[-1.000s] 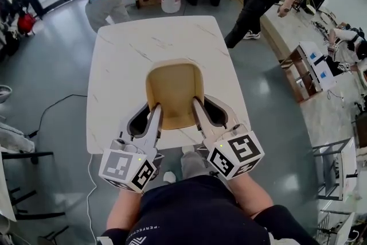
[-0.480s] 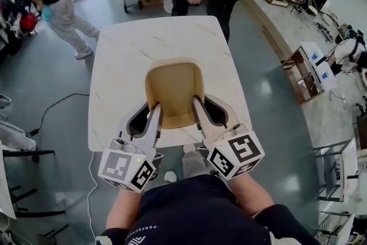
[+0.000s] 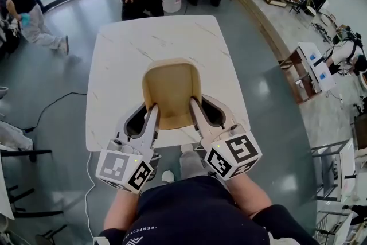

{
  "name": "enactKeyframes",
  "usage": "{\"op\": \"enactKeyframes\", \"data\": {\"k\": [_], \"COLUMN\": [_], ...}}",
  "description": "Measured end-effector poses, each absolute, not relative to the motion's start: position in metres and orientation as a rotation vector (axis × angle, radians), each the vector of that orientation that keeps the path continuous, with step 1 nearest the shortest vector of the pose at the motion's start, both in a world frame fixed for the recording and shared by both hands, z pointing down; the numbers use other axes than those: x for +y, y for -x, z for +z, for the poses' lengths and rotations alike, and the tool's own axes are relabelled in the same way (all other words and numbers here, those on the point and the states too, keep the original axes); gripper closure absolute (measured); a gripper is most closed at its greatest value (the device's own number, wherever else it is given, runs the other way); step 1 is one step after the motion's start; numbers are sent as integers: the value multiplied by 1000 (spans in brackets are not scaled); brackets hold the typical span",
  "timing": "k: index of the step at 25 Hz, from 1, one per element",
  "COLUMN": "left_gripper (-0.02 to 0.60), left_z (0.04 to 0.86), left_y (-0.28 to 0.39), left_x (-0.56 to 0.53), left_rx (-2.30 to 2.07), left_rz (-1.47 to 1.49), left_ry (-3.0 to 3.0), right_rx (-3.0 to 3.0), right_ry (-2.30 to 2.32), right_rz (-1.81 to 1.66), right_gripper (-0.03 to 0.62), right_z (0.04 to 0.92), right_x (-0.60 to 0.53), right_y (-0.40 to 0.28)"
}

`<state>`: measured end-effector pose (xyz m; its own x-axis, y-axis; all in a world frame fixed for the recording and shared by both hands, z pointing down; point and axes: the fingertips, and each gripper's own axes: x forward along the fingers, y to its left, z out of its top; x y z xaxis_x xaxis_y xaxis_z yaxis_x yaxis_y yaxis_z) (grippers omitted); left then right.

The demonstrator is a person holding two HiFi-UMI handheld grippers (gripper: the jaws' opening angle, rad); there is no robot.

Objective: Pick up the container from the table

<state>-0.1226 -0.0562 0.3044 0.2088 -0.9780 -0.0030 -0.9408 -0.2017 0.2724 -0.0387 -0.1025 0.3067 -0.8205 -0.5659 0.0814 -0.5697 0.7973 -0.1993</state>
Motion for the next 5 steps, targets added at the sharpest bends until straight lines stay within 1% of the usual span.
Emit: {"op": "enactKeyframes", "data": {"k": [5], "left_gripper": [522], "left_z": [304], "left_y": [121], "left_x": [-59], "left_rx": [-1827], "left_rz": [-258], "left_ry": [-2273], "right_rx": [-2956], "right_ry": [-943], "right_rz": [336], "right_gripper": [565], "right_z": [306], "right_x": [-105], "right_y": [37]}}
